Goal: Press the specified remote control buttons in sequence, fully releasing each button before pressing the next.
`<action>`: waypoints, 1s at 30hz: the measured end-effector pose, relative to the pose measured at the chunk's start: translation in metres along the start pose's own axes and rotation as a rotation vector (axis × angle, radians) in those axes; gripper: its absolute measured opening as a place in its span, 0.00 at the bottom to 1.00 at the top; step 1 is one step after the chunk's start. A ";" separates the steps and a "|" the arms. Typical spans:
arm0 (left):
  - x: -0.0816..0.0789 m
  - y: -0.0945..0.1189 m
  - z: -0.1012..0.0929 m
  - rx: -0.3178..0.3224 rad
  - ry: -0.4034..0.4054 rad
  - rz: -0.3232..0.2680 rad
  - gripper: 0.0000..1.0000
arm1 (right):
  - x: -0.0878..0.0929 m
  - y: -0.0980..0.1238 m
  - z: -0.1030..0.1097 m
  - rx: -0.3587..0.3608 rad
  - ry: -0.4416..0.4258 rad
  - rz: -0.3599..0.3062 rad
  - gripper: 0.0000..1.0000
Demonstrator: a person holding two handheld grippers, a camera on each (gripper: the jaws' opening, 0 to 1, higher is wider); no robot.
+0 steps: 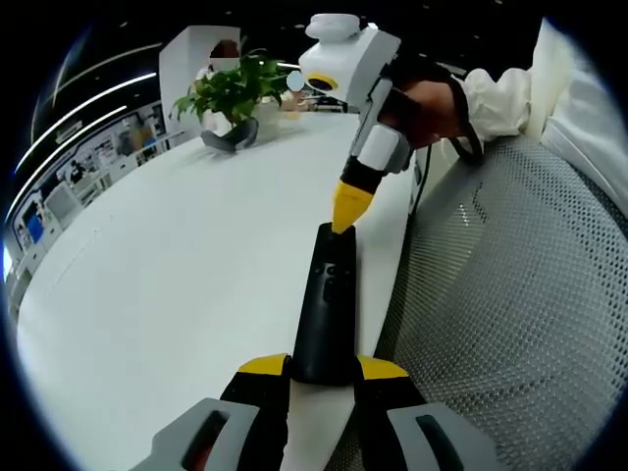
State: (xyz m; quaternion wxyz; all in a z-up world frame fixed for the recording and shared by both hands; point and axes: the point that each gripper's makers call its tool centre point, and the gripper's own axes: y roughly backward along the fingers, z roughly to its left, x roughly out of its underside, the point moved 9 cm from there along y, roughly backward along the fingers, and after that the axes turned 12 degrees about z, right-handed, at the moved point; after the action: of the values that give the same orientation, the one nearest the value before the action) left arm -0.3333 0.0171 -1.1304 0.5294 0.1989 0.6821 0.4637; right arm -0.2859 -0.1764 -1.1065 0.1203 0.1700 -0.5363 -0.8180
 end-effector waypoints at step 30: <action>-0.003 -0.002 -0.003 0.012 -0.017 -0.006 0.24 | 0.001 -0.004 0.005 -0.023 0.034 0.004 0.00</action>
State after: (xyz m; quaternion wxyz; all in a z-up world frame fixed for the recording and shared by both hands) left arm -0.3341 0.0123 -1.1306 0.5352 0.2039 0.6810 0.4562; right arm -0.2887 -0.1711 -1.1088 0.1330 0.1812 -0.5251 -0.8208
